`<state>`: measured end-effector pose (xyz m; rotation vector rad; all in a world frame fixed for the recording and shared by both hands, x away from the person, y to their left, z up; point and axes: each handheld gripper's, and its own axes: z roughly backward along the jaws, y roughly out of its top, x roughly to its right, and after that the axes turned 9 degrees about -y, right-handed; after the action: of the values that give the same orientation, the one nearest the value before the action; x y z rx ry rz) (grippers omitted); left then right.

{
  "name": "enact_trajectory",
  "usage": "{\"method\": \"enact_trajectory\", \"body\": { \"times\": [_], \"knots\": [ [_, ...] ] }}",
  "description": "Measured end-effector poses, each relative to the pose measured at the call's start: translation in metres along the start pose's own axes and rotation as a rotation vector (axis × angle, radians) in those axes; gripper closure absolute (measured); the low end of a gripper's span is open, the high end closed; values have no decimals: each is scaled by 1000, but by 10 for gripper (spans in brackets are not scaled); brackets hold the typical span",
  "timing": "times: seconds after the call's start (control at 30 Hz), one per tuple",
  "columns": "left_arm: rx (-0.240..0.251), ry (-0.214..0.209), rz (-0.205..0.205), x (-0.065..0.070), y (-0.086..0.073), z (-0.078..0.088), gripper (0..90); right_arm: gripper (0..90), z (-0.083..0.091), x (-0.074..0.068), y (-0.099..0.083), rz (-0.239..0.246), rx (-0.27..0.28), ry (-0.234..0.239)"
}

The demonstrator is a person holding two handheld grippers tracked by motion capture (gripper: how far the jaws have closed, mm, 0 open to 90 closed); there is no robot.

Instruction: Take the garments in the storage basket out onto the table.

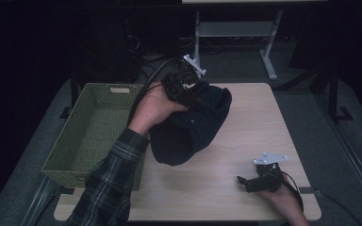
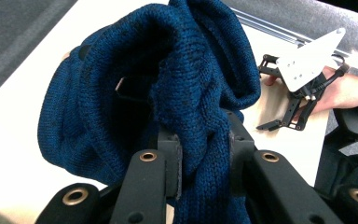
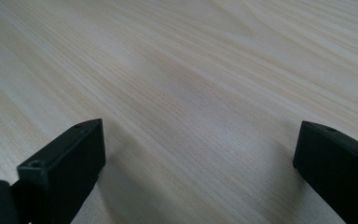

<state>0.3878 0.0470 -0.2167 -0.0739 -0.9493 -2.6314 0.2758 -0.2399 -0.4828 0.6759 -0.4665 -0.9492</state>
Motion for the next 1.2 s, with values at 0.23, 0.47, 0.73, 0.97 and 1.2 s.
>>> {"method": "enact_trajectory", "body": {
  "times": [0.23, 0.47, 0.73, 0.97, 1.2],
  "knots": [
    [-12, -42, 2, 1, -1, -34, 736, 17, 0, 0, 0, 1, -1, 0],
    [-37, -91, 16, -2, -4, -70, 736, 17, 0, 0, 0, 0, -1, 1],
    [-70, -120, 30, -6, -10, -111, 734, 17, 0, 0, 0, -1, 1, 1],
    [-96, -135, 74, -22, -26, -143, 730, 17, 0, 0, 0, 0, -1, 1],
    [-124, -133, 104, -34, -39, -166, 728, 17, 0, 0, 0, -4, -4, 1]
  ]
}}
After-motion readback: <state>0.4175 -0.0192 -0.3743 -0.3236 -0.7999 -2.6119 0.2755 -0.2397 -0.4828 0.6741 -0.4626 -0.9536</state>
